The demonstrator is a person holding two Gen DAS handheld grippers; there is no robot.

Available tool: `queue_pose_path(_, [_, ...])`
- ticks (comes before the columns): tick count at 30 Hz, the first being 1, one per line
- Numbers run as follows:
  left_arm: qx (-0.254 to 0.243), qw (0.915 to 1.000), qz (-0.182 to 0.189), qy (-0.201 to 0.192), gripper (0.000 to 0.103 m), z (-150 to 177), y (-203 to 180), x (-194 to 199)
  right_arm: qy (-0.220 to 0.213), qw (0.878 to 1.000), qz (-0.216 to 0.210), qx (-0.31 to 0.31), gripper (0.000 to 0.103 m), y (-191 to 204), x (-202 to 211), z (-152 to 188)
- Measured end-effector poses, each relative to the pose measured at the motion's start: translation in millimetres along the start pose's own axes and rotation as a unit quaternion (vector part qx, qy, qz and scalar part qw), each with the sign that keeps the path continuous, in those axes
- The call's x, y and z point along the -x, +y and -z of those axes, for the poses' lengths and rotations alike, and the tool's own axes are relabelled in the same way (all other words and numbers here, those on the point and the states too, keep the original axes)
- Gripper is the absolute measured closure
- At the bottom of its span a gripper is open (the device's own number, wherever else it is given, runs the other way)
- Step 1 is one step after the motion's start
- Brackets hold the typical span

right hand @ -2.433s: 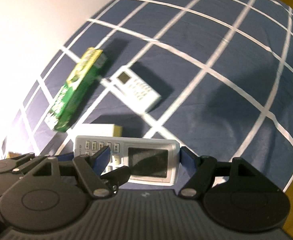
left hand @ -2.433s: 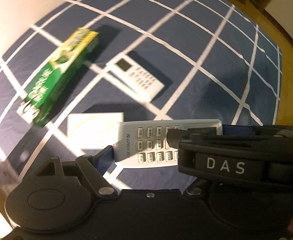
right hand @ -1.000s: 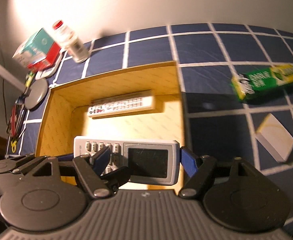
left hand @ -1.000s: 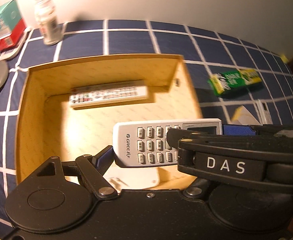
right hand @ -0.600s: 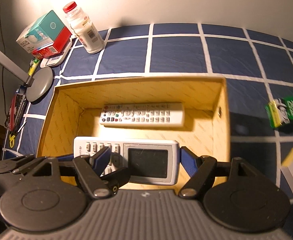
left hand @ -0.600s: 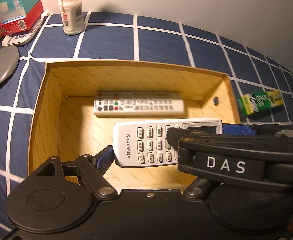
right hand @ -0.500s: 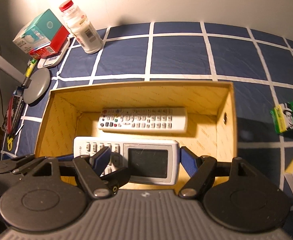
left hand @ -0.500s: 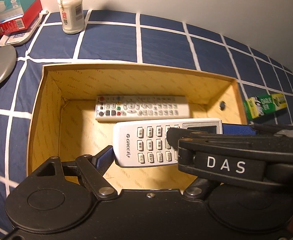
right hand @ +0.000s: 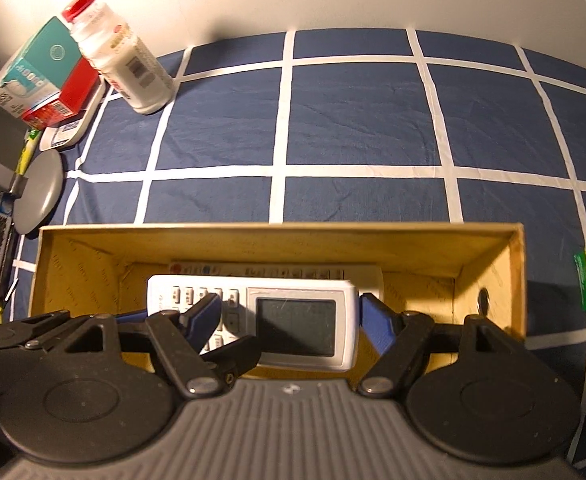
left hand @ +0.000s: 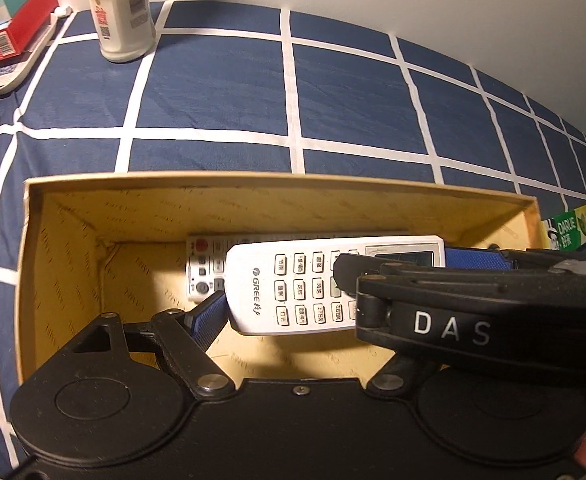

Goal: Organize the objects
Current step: 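Lower the remote onto the TV remote and open the right gripper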

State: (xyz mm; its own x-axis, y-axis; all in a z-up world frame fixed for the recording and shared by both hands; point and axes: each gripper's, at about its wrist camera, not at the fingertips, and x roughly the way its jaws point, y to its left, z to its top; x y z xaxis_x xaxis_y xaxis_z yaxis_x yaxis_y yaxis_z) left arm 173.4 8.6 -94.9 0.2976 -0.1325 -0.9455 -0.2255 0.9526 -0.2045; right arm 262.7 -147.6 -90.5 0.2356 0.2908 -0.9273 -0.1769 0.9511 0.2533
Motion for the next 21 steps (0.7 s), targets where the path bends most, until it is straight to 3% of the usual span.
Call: queue_pose_path(21, [0.009,0.9995,0.015,0.027,0.024,-20,15,-29,0.018,1.0,0.01,-0.015,0.027,-4,-31,-16])
